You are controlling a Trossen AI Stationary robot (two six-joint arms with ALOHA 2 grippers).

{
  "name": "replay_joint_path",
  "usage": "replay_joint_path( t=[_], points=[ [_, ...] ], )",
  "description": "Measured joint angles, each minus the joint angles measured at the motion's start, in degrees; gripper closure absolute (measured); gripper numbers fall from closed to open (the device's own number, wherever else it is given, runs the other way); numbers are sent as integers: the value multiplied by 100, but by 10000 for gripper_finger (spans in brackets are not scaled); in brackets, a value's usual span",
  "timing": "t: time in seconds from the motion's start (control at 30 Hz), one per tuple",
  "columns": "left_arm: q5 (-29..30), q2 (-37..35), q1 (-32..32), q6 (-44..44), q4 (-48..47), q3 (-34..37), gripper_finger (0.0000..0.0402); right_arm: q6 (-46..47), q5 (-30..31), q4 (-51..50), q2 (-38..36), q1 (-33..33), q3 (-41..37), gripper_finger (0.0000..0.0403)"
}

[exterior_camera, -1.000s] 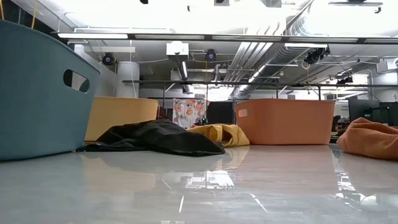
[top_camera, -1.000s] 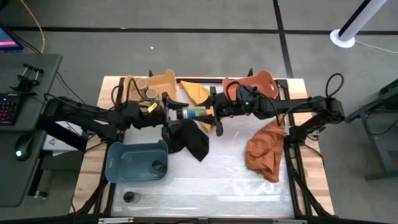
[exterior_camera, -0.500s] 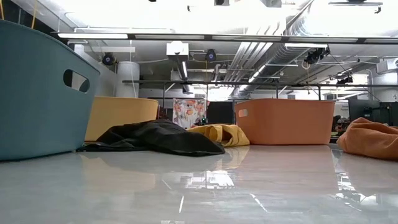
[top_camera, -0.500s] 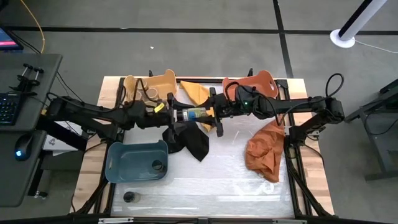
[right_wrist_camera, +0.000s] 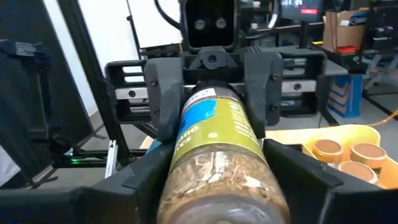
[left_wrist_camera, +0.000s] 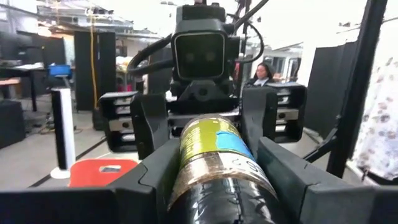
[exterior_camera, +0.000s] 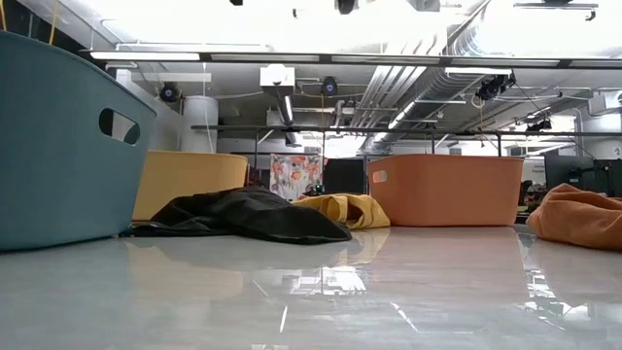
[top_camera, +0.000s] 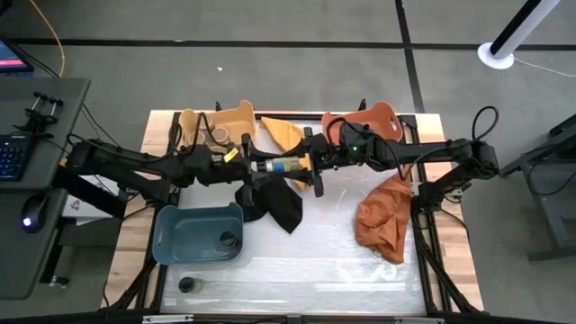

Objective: Sort spices by type
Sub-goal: Put the top black spice bottle into the blue bin

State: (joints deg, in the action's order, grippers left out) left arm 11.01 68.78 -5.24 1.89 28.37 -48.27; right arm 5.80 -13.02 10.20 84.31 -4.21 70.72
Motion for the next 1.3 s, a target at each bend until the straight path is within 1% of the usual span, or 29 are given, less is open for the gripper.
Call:
replay_joint_path(
  t=[0.2, 0.27, 0.37, 0.47, 0.53, 0.6, 0.67, 0.73, 0.83, 0.9, 1.0, 1.1, 1.2, 1.3],
  points=[
    [110, -281, 2, -33, -542, 7, 240, 26, 52, -65, -247, -187, 1, 160],
    [227, -501, 0, -107, -942, 13, 240, 24, 61, -100, -347, -266, 15, 159],
    [622, -996, 2, -40, -1811, 8, 240, 24, 100, -387, -453, -399, 8, 159],
    [871, -1552, 5, 580, -3007, -5, 240, 22, 267, -585, -634, -542, 4, 159],
    [896, -1868, -10, 1285, -4255, -135, 240, 19, 358, -730, -715, -638, 6, 158],
    [787, -2035, -89, 2111, -5520, -368, 240, -11, 396, -845, -707, -721, 13, 158],
    [390, -2094, -233, 2852, -6685, -596, 240, -22, 392, -923, -690, -775, 2, 158],
    [-283, -2052, -462, 3473, -7535, -755, 240, -49, 365, -955, -680, -818, 4, 158],
    [-1205, -1936, -950, 4239, -8237, -809, 240, -84, 367, -1155, -658, -899, 6, 158],
    [-1481, -1801, -1358, 4665, -8644, -809, 240, -87, 376, -1246, -629, -943, 4, 158],
    [-1507, -1516, -1973, 5073, -9135, -807, 240, -87, 374, -1408, -629, -998, 4, 158],
    [-1486, -1102, -2476, 5181, -9147, -767, 240, -89, 372, -1561, -629, -1006, 4, 158],
    [-1188, -572, -2828, 5021, -9037, -739, 240, -178, 372, -1578, -629, -1006, 4, 158],
    [-858, -22, -3001, 4937, -9002, -646, 240, -176, 371, -1626, -629, -1006, 4, 158]
  ],
)
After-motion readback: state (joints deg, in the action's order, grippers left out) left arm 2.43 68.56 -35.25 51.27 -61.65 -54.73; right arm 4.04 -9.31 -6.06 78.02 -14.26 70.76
